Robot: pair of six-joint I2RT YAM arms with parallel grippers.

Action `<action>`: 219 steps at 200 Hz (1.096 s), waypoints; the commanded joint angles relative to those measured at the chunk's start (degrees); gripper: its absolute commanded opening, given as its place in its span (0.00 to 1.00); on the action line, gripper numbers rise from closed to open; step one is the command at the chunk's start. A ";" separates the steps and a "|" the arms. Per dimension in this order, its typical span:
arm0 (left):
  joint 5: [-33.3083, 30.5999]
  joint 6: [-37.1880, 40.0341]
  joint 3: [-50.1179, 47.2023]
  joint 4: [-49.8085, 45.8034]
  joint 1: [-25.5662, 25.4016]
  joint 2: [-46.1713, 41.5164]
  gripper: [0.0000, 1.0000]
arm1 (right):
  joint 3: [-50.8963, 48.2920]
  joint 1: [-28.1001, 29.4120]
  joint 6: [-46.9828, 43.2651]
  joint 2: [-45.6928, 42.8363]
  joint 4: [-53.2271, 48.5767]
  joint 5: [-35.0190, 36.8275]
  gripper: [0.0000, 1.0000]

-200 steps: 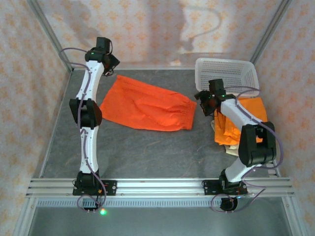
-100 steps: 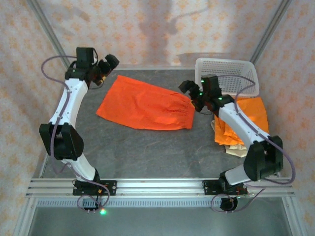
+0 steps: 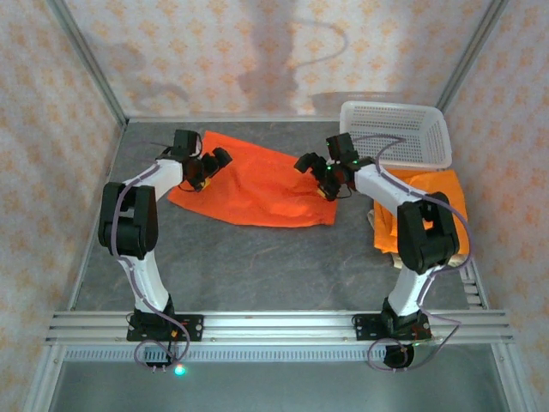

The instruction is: Fold and stack the shorts

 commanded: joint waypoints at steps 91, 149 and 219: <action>-9.27 1.56 -25.52 5.00 1.79 -13.66 1.00 | -12.14 -1.33 -3.77 -2.95 -0.92 1.14 1.00; -9.61 1.61 -41.93 3.25 1.87 -35.55 1.00 | -20.79 1.55 -4.07 -16.77 -2.37 -2.30 0.99; -3.02 0.14 -38.31 -0.70 1.79 -51.27 1.00 | -11.01 1.73 -7.16 -21.73 -8.53 0.41 0.99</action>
